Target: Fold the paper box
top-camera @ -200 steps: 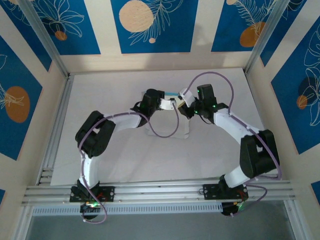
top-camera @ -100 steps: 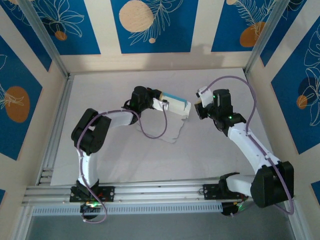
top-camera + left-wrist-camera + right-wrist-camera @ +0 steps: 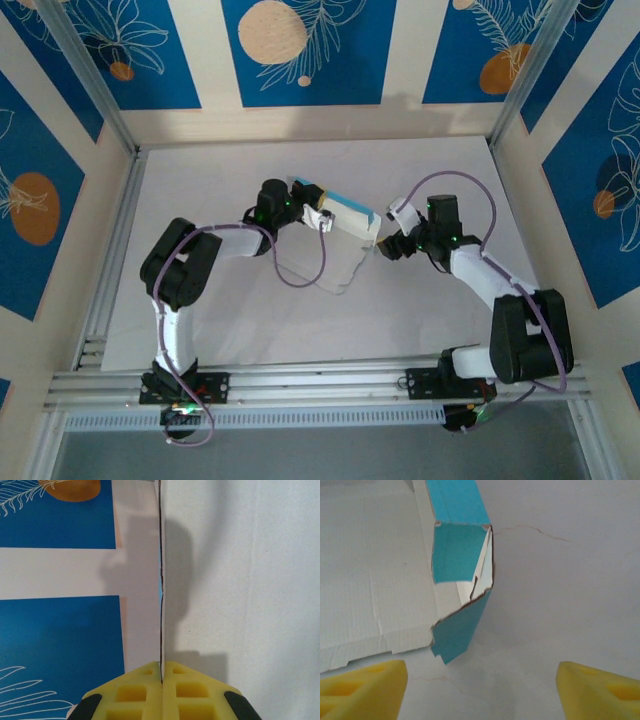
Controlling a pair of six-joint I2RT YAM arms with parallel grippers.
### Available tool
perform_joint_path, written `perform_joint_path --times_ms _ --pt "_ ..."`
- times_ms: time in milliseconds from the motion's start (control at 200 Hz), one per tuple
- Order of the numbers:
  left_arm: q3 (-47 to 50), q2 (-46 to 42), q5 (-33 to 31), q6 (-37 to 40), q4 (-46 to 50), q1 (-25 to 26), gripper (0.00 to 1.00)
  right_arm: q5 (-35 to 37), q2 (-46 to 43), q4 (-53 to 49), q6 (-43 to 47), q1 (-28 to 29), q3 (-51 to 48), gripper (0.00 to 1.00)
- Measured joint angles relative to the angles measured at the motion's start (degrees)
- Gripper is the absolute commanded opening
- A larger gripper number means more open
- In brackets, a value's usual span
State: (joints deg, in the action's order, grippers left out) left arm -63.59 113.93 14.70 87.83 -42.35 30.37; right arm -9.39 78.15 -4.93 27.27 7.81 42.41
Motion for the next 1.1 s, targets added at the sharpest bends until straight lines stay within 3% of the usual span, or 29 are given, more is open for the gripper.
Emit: perform_joint_path --times_ms 100,305,440,510,660,925,1101 --pt "0.48 0.00 0.13 0.00 -0.90 0.00 0.00 -1.25 3.67 0.63 1.79 -0.02 0.96 0.64" --pt "0.81 0.00 0.31 -0.02 -1.57 0.02 0.00 -1.79 8.41 0.63 4.24 0.90 2.82 0.62" --pt "1.05 0.00 0.33 -0.02 -1.88 0.24 0.00 -1.51 10.16 0.66 4.83 2.12 4.17 0.44" --pt "1.07 0.00 0.28 -0.02 -1.99 0.52 0.00 -1.55 11.43 0.55 5.01 2.56 5.46 0.41" --pt "1.07 0.00 0.09 -0.04 -1.99 0.57 0.00 -2.19 12.09 -2.14 5.62 3.52 7.85 0.50" --pt "1.09 0.00 0.33 -0.26 -1.90 0.94 0.00 -3.41 11.04 -3.80 6.16 4.55 8.83 0.57" --pt "1.09 0.00 0.33 -0.26 -1.79 0.94 0.00 -3.72 5.49 -4.70 4.50 3.80 7.50 0.74"
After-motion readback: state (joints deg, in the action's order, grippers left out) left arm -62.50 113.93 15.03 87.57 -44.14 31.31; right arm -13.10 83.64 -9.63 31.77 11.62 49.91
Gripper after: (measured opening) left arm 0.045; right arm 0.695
